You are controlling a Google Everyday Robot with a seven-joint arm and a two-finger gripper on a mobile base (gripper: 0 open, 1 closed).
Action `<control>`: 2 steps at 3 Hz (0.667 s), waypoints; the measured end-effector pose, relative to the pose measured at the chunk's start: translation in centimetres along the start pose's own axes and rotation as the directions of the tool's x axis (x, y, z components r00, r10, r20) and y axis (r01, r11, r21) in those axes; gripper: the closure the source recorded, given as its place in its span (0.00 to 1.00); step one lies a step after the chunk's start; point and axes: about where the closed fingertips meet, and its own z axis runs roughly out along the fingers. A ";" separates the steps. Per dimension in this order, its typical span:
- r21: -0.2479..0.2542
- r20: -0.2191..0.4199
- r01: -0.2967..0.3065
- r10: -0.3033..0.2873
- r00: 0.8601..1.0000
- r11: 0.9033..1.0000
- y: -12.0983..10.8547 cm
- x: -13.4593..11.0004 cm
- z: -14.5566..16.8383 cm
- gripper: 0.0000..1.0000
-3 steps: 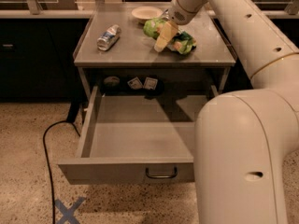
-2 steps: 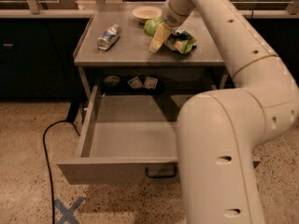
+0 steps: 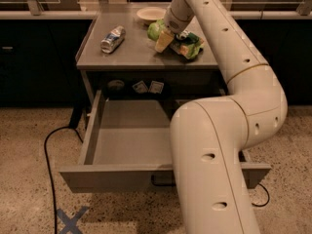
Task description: Place green rice chip bag into top drawer
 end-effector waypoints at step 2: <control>0.000 0.028 -0.020 0.020 0.999 1.000 0.4 -0.1 -3.3 0.86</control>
Offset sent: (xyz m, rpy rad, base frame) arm -0.0979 -0.0203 0.0639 0.0947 -0.0314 -0.0260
